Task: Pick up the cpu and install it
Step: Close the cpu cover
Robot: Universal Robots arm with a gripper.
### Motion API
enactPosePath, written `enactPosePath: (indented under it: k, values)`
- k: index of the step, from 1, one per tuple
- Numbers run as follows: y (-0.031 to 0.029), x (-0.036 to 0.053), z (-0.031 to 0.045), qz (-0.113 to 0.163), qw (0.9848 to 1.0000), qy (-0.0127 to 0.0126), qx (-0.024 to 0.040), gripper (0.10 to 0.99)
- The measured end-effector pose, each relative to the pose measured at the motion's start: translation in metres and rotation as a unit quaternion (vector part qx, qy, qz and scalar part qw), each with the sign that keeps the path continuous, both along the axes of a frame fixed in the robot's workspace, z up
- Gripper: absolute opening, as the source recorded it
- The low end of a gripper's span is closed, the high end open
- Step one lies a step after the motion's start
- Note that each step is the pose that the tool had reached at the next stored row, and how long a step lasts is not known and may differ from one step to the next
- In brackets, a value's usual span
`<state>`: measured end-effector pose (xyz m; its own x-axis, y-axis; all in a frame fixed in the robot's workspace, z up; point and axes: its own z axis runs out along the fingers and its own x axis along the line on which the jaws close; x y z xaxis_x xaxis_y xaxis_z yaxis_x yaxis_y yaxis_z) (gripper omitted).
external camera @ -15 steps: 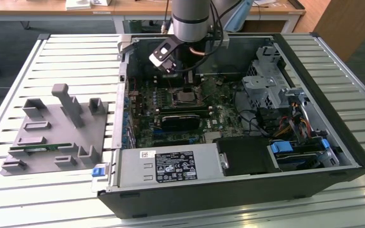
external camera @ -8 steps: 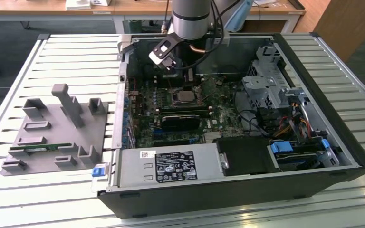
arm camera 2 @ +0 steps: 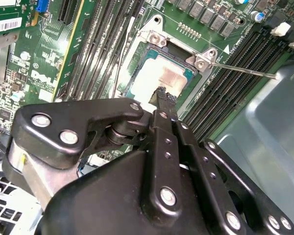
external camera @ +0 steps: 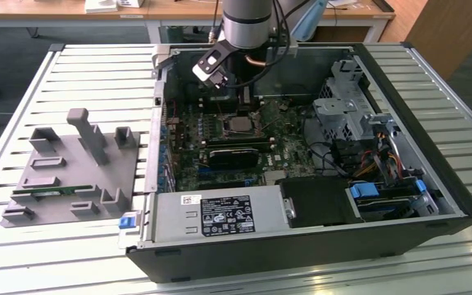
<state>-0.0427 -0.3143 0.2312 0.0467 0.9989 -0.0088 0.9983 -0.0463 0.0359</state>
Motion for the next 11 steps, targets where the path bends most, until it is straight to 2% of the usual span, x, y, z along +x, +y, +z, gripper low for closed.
enactPosePath:
  k: [5, 11]
  values:
    - [0.0, 0.0, 0.0015, 0.0, 1.0, 0.0001, -0.0001, 0.106]
    - [0.0, 0.0, 0.0071, 0.0, 1.0, 0.0, 0.0, 0.106]
